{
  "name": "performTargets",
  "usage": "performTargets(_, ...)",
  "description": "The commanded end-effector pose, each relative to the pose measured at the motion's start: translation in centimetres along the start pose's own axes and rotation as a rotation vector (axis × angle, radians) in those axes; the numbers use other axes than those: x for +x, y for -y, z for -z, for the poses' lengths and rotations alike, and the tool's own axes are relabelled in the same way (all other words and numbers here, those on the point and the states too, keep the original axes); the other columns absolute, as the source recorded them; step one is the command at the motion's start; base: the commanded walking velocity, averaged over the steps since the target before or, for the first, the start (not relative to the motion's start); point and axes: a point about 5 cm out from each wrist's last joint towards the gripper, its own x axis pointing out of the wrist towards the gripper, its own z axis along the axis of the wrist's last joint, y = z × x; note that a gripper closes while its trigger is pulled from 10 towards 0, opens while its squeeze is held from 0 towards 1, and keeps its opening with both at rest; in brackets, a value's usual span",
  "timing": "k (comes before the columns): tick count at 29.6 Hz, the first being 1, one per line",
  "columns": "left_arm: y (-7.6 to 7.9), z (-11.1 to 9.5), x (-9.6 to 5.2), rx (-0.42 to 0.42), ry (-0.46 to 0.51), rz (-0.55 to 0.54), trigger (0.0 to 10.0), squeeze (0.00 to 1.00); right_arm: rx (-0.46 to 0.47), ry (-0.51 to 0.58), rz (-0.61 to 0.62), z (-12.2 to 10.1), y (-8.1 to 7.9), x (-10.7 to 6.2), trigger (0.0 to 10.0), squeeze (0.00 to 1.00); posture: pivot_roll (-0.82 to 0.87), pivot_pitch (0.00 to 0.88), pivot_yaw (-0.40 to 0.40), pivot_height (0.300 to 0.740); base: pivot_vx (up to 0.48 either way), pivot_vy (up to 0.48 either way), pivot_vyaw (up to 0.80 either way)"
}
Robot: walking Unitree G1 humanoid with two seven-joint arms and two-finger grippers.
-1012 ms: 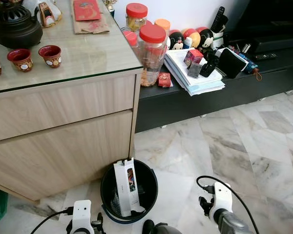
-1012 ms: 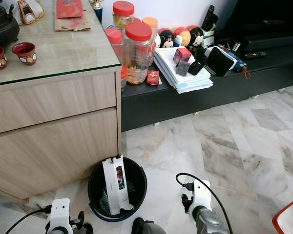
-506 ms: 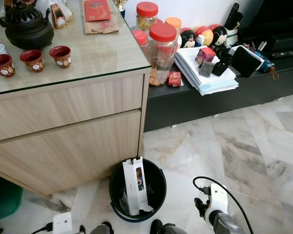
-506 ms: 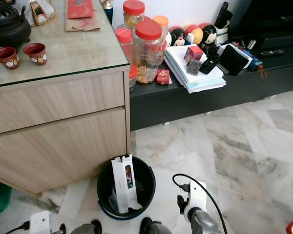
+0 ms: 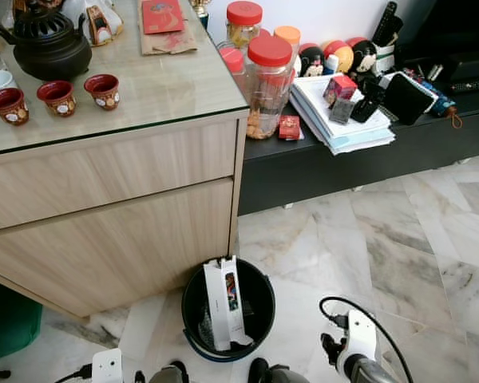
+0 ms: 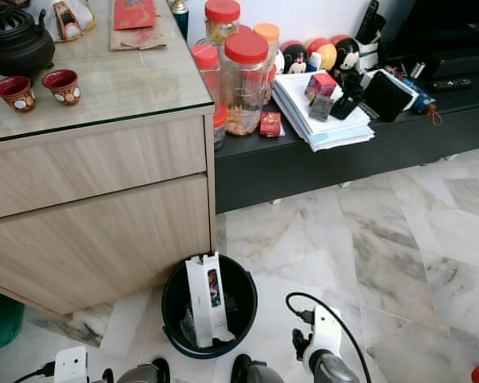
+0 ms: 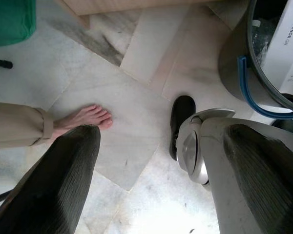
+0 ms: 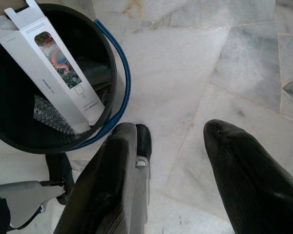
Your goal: Picking trash to rubbish bin
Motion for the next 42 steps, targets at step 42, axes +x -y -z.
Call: performTargets(42, 1.7, 2.0, -0.7, 0.004, -0.076, 0.045, 10.0, 0.0, -0.022, 0.014, -0.01, -0.5, 0.4, 0.0, 10.0, 0.0, 0.11, 0.187, -0.129, 0.74, -0.262, 0.0, 0.0)
